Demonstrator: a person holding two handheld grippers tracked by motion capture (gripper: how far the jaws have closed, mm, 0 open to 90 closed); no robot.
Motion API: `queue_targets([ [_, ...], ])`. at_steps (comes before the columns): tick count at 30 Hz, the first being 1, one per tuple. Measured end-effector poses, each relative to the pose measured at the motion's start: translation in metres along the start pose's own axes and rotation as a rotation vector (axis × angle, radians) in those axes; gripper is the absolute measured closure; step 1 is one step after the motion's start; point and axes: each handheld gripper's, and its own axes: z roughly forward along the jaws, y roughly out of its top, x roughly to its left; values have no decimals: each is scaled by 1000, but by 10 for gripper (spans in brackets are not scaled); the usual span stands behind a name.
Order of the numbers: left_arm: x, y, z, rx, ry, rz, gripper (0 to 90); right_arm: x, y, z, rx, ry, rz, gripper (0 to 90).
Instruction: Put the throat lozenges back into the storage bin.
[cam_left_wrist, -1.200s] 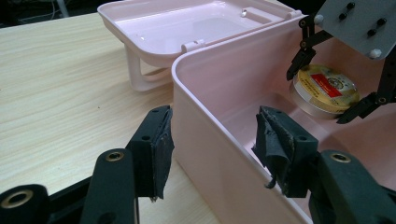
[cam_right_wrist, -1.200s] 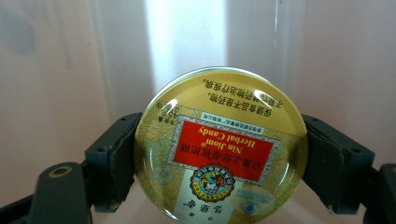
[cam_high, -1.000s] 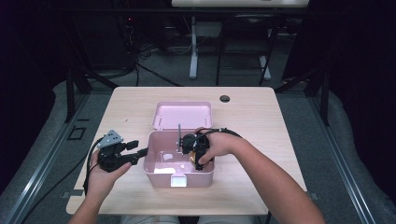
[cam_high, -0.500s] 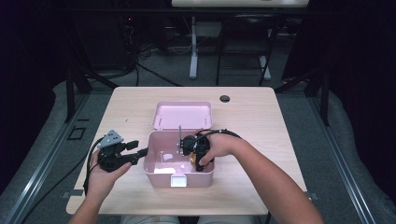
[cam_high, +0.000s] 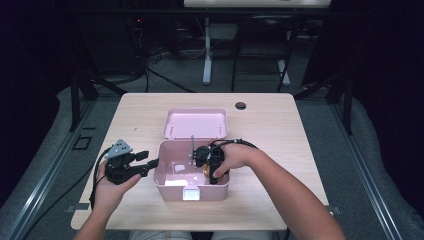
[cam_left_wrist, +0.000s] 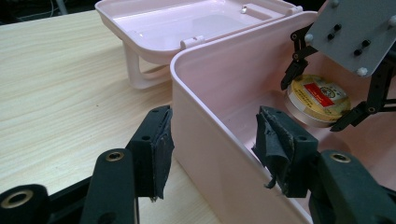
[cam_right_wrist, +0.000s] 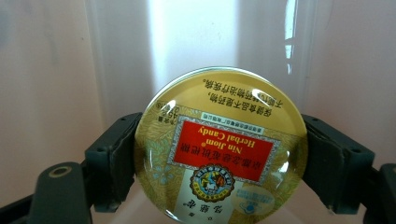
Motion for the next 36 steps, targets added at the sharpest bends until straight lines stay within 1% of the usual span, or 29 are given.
queue_targets([
  [10, 0, 0, 0, 0, 0, 0, 457, 0, 0, 5, 0, 10, 4, 198],
  [21, -1, 0, 1, 2, -2, 2, 456, -1, 0, 7, 0, 13, 18, 195],
  [23, -1, 0, 1, 2, -2, 1, 457, -1, 0, 7, 0, 10, 21, 190],
  [25, -1, 0, 1, -1, -2, -2, 456, 0, 0, 6, -5, 11, 18, 142],
  [26, -1, 0, 1, -1, -2, -2, 456, 0, 0, 6, -5, 11, 18, 142],
  [27, -1, 0, 1, -4, -1, 0, 456, -1, 0, 4, -14, 3, 21, 142],
  [31, -1, 0, 1, -3, -1, 1, 456, -1, -1, -1, -30, 1, 28, 145],
  [34, -2, 0, 2, 1, -4, 4, 456, -1, -2, -8, -54, -13, 29, 152],
  [36, -3, -1, 3, 4, -8, 5, 456, 0, -2, -13, -52, -21, 25, 152],
])
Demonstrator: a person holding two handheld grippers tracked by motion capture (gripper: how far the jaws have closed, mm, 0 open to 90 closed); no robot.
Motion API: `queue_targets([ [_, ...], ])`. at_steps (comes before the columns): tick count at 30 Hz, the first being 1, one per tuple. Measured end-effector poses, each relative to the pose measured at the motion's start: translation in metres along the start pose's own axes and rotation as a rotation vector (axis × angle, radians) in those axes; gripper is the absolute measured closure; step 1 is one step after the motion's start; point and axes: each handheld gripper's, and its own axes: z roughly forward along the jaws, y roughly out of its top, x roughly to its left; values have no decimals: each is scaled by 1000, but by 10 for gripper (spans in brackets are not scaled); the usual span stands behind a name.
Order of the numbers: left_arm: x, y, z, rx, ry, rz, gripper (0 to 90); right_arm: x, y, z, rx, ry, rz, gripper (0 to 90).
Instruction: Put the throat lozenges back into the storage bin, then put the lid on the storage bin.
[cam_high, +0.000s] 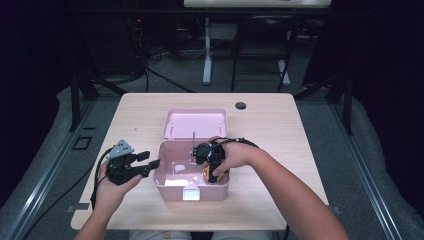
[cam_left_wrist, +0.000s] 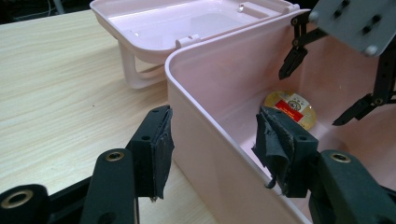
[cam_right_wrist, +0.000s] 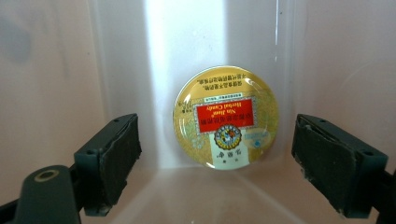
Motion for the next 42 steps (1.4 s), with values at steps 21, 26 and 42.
queue_targets([
  [21, -5, 0, 5, 29, 0, 18, 510, -2, -16, -53, -96, -53, 74, 239],
  [26, -7, 0, 6, 34, 7, 21, 513, -3, -19, -61, -93, -71, 84, 261],
  [42, -11, -1, 8, 54, -6, 33, 515, -7, -25, -76, -125, -106, 142, 301],
])
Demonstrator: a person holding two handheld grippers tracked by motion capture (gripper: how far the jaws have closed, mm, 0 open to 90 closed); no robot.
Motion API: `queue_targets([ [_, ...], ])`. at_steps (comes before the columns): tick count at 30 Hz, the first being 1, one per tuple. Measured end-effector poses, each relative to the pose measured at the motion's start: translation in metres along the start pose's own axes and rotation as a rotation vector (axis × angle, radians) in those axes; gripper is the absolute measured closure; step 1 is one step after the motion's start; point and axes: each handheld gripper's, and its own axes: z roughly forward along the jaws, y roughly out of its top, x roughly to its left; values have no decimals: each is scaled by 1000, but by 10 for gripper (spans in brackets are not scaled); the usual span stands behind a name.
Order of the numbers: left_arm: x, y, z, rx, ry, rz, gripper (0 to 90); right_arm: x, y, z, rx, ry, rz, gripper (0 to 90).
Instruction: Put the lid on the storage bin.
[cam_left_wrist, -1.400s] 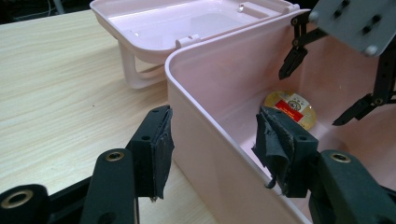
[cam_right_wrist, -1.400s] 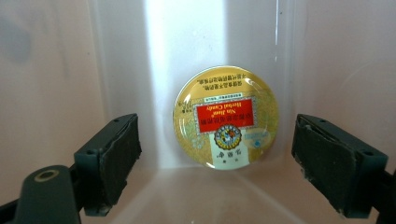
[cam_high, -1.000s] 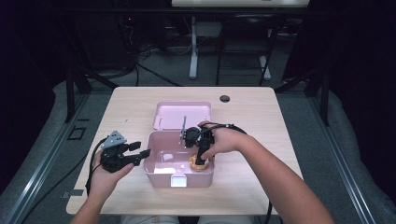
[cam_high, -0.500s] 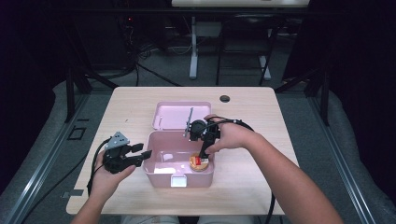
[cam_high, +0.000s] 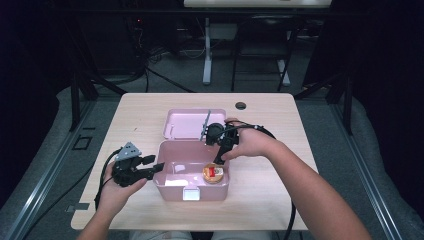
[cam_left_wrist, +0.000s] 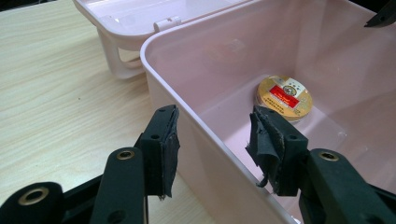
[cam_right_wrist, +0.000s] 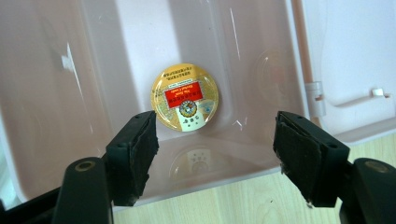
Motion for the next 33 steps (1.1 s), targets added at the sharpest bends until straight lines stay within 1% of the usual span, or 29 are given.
queue_targets([
  [3, 0, 0, 0, 3, 0, 2, 519, -1, -2, -1, -4, -5, 9, 312],
  [5, 0, 0, 0, 9, -3, 4, 524, -3, -3, -2, -9, -12, 28, 322],
  [9, -1, 0, 1, 14, -7, 6, 535, -6, -6, -5, -34, 2, 56, 369],
  [11, -1, -1, 2, 7, -5, 7, 539, -8, -7, -7, -46, 3, 68, 384],
  [14, -1, -1, 2, 13, 1, 12, 552, -10, -8, -9, -54, 1, 103, 415],
  [17, -1, -2, 2, 14, 0, 3, 573, -13, -10, -11, -69, -1, 136, 422],
  [20, -1, -2, 2, 13, 1, 5, 577, -16, -11, -12, -72, -8, 159, 423],
  [22, -1, -2, 1, 14, 1, 5, 577, -18, -12, -12, -78, -13, 169, 423],
  [25, -1, -2, 1, 9, 0, 6, 583, -20, -14, -12, -95, -27, 165, 420],
  [28, -1, -2, 1, 3, 2, -2, 589, -23, -15, -11, -106, -30, 179, 422],
  [33, -1, -2, 1, 3, 0, -3, 594, -25, -18, -11, -104, -32, 199, 433],
])
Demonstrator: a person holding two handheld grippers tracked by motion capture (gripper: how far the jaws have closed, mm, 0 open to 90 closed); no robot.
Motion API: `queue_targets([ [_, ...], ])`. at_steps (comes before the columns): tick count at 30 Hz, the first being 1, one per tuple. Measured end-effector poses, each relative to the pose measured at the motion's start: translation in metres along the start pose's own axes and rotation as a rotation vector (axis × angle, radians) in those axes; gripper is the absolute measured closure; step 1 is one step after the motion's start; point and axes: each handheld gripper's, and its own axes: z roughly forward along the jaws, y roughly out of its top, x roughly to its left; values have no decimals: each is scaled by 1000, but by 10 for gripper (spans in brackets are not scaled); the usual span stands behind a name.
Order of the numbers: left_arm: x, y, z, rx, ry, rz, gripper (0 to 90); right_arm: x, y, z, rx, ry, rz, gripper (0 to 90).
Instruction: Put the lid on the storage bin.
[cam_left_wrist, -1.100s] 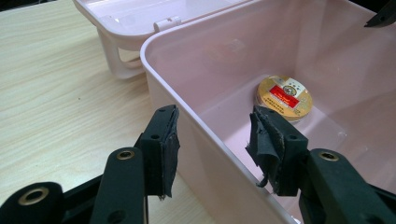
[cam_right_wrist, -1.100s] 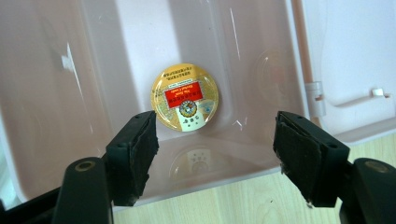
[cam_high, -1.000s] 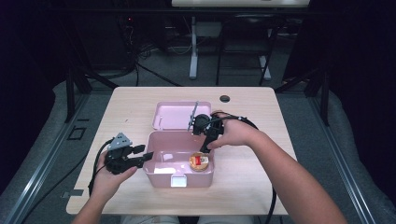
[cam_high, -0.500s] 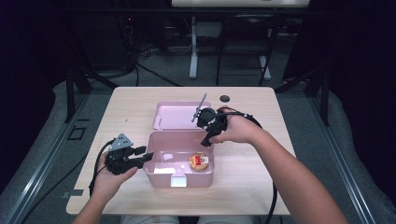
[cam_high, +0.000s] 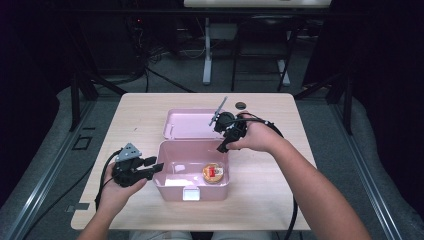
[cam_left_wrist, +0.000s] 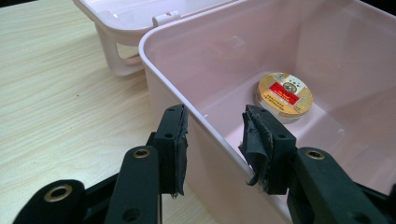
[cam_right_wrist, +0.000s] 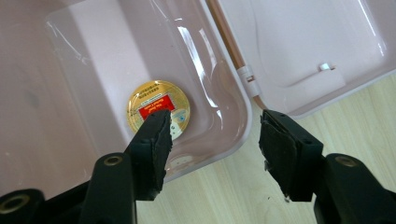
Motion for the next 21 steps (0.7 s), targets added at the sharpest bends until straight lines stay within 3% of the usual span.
queue_targets([
  [10, 0, 0, 0, 1, 3, 0, 602, -8, -4, -2, -49, 6, 59, 470],
  [21, -1, 0, -1, 3, 5, 7, 605, -12, -4, -3, -80, -20, 107, 477],
])
